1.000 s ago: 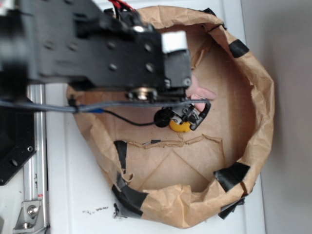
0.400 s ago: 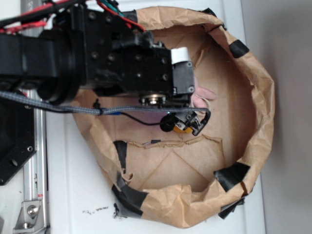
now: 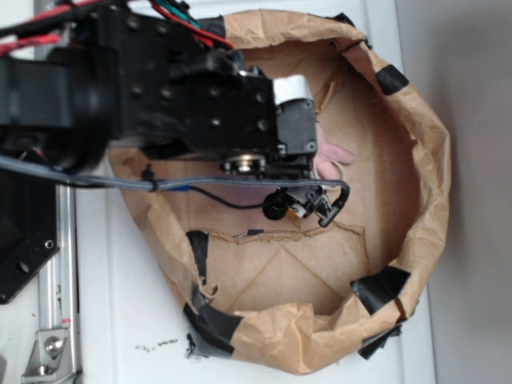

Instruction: Grab the yellow duck.

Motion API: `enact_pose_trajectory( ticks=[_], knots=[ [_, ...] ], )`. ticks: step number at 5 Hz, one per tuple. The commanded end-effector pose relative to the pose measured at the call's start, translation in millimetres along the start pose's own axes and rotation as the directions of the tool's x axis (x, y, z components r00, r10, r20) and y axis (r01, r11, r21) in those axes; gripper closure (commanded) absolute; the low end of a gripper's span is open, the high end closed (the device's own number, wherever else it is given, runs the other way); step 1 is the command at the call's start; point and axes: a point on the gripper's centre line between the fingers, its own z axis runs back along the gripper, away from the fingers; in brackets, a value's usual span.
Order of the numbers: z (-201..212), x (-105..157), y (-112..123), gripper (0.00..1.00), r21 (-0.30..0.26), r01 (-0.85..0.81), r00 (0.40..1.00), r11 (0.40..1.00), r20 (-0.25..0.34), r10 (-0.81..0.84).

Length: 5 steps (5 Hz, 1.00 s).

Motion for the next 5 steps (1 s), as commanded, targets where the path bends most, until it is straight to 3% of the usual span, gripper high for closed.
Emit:
enact_pose_trajectory(
  ticks=[1, 5],
  knots=[
    [22, 13, 3, 0.00, -0.054, -0.013, 0.998, 0.998, 0.062, 0.016],
    [-10, 10, 1, 0.00, -0.011, -0.006, 1.000, 1.000, 0.010, 0.007]
  ],
)
